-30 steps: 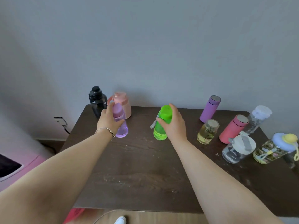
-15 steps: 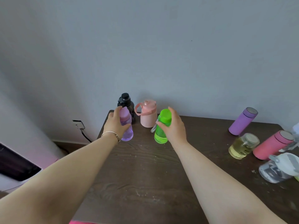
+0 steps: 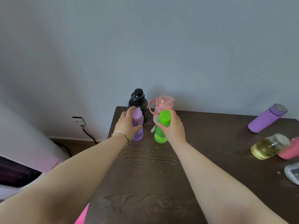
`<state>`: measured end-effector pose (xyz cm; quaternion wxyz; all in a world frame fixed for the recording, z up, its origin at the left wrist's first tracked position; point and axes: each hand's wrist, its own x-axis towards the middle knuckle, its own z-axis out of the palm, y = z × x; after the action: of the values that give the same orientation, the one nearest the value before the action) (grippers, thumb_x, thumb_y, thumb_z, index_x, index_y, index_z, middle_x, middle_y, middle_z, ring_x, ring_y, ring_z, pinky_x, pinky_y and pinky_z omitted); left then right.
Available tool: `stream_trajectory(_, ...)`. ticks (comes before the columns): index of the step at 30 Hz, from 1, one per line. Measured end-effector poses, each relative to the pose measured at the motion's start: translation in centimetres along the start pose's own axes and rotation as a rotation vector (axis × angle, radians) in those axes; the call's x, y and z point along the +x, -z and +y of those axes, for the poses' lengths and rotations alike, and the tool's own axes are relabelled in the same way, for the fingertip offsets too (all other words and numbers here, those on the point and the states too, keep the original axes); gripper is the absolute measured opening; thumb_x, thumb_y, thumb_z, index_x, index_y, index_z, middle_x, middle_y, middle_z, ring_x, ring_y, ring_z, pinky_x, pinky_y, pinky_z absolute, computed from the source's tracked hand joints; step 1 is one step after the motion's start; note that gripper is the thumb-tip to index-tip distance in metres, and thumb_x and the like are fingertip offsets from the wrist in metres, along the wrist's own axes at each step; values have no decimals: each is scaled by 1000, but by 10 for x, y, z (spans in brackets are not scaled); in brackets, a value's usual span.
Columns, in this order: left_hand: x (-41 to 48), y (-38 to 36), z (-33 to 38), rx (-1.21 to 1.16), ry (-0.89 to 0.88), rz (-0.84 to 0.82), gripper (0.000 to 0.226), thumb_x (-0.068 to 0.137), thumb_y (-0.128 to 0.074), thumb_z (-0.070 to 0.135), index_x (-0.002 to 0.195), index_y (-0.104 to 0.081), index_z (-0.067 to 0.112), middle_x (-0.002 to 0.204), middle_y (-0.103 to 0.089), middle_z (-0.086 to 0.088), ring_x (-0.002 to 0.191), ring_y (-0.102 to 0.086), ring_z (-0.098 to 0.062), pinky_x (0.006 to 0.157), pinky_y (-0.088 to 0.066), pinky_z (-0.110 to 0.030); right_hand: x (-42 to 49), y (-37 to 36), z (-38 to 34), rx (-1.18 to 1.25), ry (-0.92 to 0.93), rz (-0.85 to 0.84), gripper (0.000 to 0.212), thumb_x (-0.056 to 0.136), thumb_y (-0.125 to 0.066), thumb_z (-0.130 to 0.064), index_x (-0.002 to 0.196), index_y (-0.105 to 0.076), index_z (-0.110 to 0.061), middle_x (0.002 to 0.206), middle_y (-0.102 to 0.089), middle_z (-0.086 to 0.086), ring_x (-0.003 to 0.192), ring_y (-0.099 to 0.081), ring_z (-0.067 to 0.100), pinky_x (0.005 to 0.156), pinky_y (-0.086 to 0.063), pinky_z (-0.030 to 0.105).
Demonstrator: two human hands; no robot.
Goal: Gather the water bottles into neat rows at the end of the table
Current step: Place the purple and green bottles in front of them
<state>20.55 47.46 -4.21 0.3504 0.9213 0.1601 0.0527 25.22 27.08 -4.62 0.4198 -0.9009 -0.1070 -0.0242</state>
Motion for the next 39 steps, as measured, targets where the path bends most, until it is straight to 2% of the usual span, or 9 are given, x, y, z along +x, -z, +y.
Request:
stream_trajectory(5, 12, -4, -8, -16, -12, -12, 87, 74, -78, 24, 144, -26, 35, 134, -43, -7, 113, -53, -31, 93, -50, -44, 9, -17, 5, -1, 7, 14, 69, 79, -78, -35, 136, -40, -30, 115, -56, 3, 104, -57, 25, 75, -40, 31)
stream_trajectory(13, 18, -9, -10, -39, -15, -12, 86, 75, -78, 21, 144, -28, 34, 135, -44, -7, 113, -54, -31, 92, -49, -39, 15, -26, 13, 3, 4, 21, 69, 81, -78, -36, 137, -38, -29, 117, -55, 5, 106, -55, 26, 76, -40, 31)
stream_trajectory(21, 19, -13, -4, 32, -22, -65, 88, 77, -76, 21, 147, -24, 31, 135, -41, -11, 112, -54, -34, 91, -51, -43, 20, -22, 13, -42, 19, -55, 69, 83, -76, -32, 138, -35, -27, 125, -50, 11, 109, -55, 31, 75, -42, 34)
stream_trajectory(24, 18, -13, -4, 108, -42, -66, 90, 77, -77, 23, 148, -22, 29, 137, -39, -11, 119, -48, -35, 93, -50, -47, 21, -20, 11, -140, 24, -78, 72, 83, -75, -35, 139, -31, -25, 128, -48, 13, 106, -57, 34, 74, -48, 38)
stream_trajectory(28, 14, -12, -4, 283, -78, -55, 94, 76, -77, 31, 150, -19, 25, 148, -30, -10, 131, -34, -36, 97, -47, -51, 19, -11, 8, -269, 52, -144, 92, 81, -77, -37, 150, -16, -29, 138, -42, 15, 110, -54, 35, 80, -53, 46)
stream_trajectory(31, 8, -10, -2, 451, -143, -10, 93, 78, -73, 37, 152, -18, 24, 155, -22, -14, 139, -26, -37, 108, -38, -50, 12, 0, 6, -342, 96, -156, 102, 79, -78, -33, 152, -8, -32, 143, -41, 16, 112, -53, 36, 80, -53, 48)
stream_trajectory(33, 1, -7, 1, 566, -182, 5, 91, 80, -71, 40, 152, -17, 26, 158, -18, -14, 143, -20, -36, 114, -28, -48, 5, 7, 7, -378, 126, -151, 103, 78, -80, -31, 154, -10, -27, 142, -43, 16, 116, -51, 36, 82, -52, 48)
stream_trajectory(35, -8, -5, 5, 656, -203, 4, 89, 82, -68, 42, 152, -15, 27, 160, -12, -14, 146, -12, -35, 117, -21, -49, -3, 15, 12, -415, 150, -136, 106, 76, -81, -32, 156, -12, -20, 140, -47, 16, 122, -48, 36, 92, -50, 47)
stream_trajectory(39, -32, -6, 20, 776, -209, 15, 82, 87, -59, 50, 151, -15, 26, 162, -7, -14, 148, -6, -34, 117, -15, -48, -22, 32, 26, -546, 216, -135, 99, 77, -81, -38, 153, -23, -10, 142, -48, 17, 132, -44, 37, 109, -39, 46)
